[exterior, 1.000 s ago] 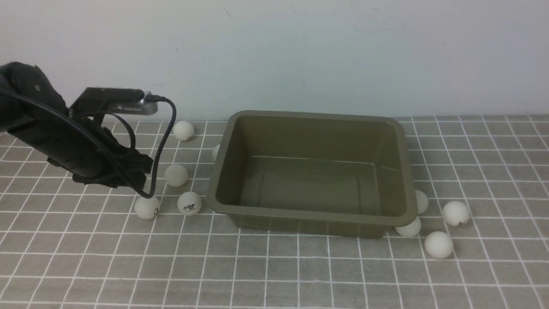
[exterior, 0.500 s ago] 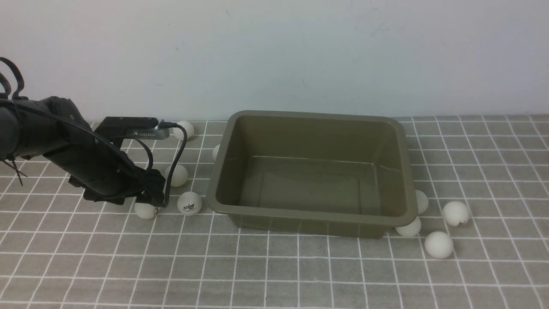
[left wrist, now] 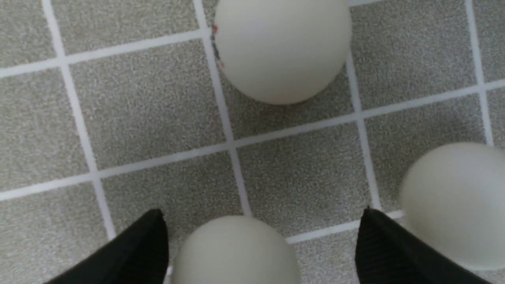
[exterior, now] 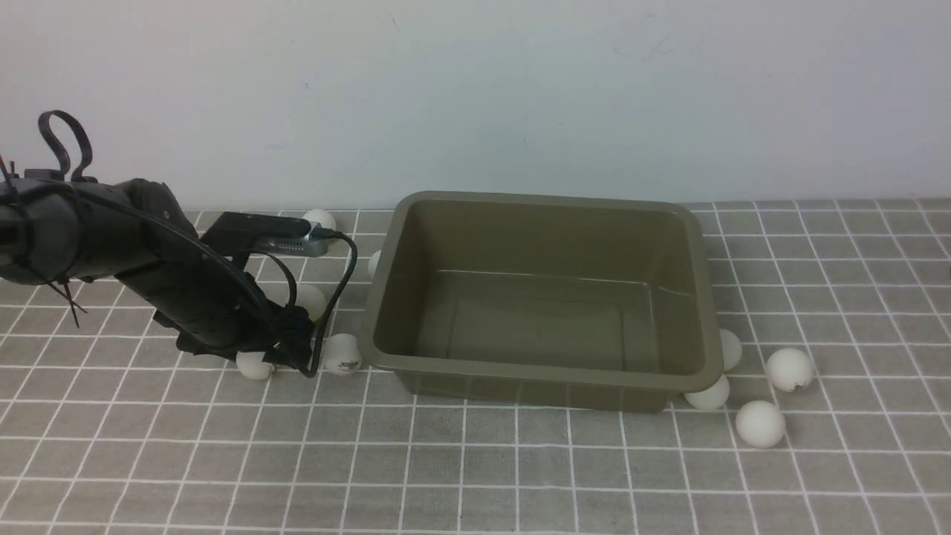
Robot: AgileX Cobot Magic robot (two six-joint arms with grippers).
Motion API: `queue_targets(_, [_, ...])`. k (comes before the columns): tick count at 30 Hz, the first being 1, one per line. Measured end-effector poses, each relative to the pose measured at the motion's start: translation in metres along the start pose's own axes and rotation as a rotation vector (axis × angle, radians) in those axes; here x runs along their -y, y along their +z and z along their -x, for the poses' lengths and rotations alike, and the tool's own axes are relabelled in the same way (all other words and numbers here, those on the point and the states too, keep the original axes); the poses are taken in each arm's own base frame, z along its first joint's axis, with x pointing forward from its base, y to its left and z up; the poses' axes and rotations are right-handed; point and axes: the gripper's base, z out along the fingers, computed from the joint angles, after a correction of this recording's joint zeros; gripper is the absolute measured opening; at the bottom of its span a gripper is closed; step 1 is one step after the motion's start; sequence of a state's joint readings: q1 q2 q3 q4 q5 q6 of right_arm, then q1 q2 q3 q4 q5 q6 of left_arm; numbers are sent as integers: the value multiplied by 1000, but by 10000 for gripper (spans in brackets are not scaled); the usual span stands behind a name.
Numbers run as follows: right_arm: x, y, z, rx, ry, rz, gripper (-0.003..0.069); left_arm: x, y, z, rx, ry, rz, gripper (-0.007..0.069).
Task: Put the table tennis balls into the box on the grey coffee tablecloth.
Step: 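Reach for and grasp a ping pong ball on the table beside the basket, then drop the ball into the bin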
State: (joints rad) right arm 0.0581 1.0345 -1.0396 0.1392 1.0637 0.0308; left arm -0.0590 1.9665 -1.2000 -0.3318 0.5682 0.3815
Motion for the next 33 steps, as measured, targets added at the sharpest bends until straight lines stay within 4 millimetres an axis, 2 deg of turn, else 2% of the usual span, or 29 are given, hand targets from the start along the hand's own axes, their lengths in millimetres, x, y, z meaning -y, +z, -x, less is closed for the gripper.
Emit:
queue_targets(5, [0, 0, 0, 0, -1, 1, -15, 0, 0, -4, -42, -14, 0, 462])
queue_targets(8, [0, 0, 0, 0, -1, 1, -15, 0, 0, -6, -62, -23, -4, 354])
queue_targets(13, [0, 0, 0, 0, -9, 1, -15, 1, -6, -1, -76, -9, -8, 352])
queue_targets(15, [1, 0, 0, 0, -19, -6, -15, 4, -25, 7, -83, 20, -13, 352])
queue_targets(18, [3, 0, 0, 1, -23, -34, -15, 12, -71, 23, -42, 39, -22, 352])
queue_targets(19, [4, 0, 0, 1, -21, -40, -15, 13, -75, 24, -42, 41, -26, 352])
queue_targets(21, [9, 3, 1, -7, -12, -93, -15, 33, -126, 41, 85, 83, -37, 352])
queue_targets(22, [9, 4, 1, -9, -11, -94, -15, 36, -133, 43, 107, 90, -39, 352])
queue_targets(23, [18, 11, 4, -30, 15, -143, -15, 53, -154, 50, 171, 128, -60, 352])
queue_targets(25, [31, 23, 6, -69, 67, -200, -15, 81, -171, 57, 223, 184, -103, 352])
queue_targets(28, [55, 54, 8, -171, 159, -242, -14, 123, -168, 59, 209, 257, -172, 352])
queue_targets(29, [55, 55, 8, -177, 163, -242, -13, 125, -165, 59, 202, 259, -176, 352])
queue_targets(30, [60, 69, 8, -215, 184, -234, -6, 139, -154, 59, 177, 287, -192, 352])
queue_targets(33, [63, 100, 9, -269, 197, -187, 52, 159, -114, 56, 80, 339, -193, 352])
